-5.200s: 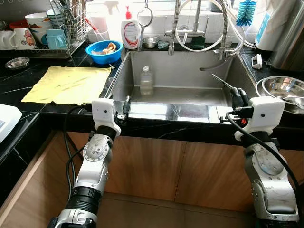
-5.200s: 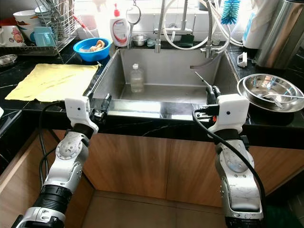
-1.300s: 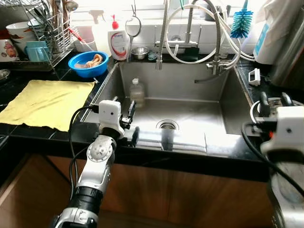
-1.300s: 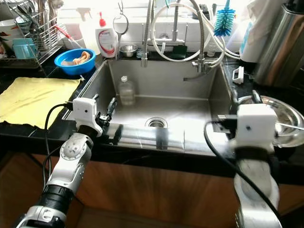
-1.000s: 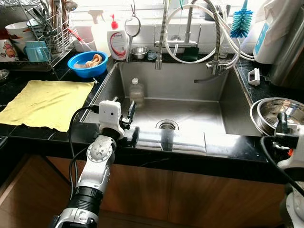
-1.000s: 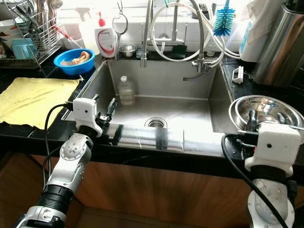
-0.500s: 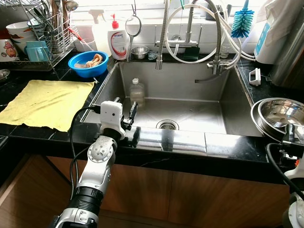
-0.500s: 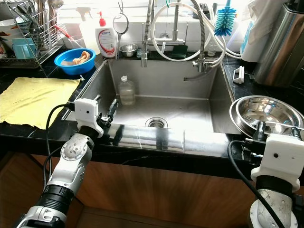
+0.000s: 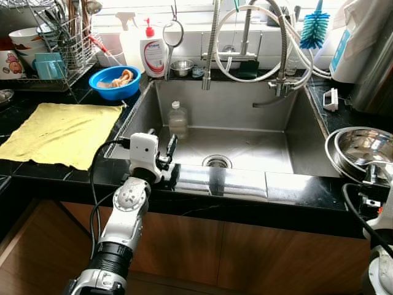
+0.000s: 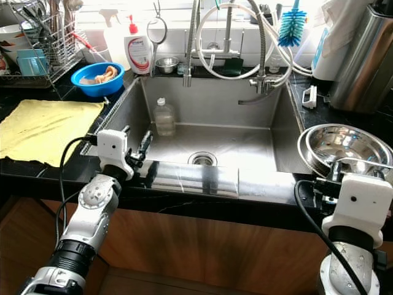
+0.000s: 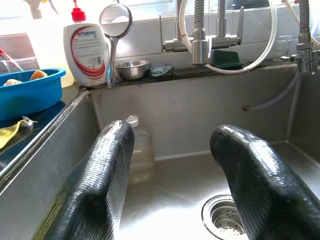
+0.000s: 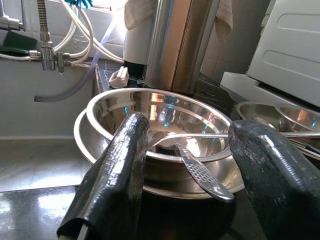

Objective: Kitchen organization

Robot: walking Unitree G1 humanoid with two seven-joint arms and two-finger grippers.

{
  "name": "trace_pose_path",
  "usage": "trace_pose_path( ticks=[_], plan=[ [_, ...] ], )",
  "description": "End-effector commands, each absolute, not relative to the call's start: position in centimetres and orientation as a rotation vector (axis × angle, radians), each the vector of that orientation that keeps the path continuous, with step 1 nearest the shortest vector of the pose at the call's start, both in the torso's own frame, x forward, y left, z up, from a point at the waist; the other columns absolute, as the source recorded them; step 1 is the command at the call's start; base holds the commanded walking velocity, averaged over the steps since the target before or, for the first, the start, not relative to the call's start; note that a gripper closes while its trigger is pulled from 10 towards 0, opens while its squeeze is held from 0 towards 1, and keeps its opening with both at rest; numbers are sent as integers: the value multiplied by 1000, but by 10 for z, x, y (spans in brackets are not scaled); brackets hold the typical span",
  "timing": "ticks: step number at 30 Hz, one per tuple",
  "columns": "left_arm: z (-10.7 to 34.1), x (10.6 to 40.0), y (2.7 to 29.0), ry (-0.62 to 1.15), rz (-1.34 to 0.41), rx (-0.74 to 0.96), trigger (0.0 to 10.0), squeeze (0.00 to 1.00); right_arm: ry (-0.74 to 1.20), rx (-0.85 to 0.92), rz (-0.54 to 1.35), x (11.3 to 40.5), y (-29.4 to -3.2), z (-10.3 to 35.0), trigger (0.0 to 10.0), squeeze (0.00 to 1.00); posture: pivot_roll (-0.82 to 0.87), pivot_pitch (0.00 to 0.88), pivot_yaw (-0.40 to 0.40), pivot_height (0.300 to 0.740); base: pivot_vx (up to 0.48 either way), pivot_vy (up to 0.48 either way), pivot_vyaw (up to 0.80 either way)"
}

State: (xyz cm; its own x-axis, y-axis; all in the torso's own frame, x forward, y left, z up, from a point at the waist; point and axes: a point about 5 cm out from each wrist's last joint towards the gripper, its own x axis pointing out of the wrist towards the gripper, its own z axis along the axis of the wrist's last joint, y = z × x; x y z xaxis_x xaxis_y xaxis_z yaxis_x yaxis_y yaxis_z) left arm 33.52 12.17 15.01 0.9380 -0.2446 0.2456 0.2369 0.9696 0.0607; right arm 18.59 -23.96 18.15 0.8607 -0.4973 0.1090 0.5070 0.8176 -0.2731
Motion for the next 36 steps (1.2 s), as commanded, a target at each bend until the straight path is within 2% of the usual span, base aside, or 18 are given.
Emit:
trace_pose_path(
  ticks=[1,15,16,18,19,36],
  plan=[
    [151,336,126,-256,-237,46,10000,0,-19,-301,-546,185,-241,180,10000,0,-98,0,52,740,0,0,0],
    [149,335,125,-254,-245,47,10000,0,58,-292,-558,187,-245,169,10000,0,-93,0,51,740,0,0,0],
    [149,335,125,-255,-244,46,10000,0,56,-287,-560,187,-245,169,4745,0,-96,0,51,740,0,0,0],
    [149,335,125,-255,-244,46,10000,0,56,-287,-560,187,-245,169,4745,0,-96,0,51,740,0,0,0],
    [149,335,125,-255,-244,46,10000,0,52,-282,-560,188,-246,170,0,0,-95,0,52,740,0,0,0],
    [149,334,124,-258,-251,49,10000,0,34,-277,-521,193,-243,173,0,0,-97,0,50,740,0,0,0]
  ],
)
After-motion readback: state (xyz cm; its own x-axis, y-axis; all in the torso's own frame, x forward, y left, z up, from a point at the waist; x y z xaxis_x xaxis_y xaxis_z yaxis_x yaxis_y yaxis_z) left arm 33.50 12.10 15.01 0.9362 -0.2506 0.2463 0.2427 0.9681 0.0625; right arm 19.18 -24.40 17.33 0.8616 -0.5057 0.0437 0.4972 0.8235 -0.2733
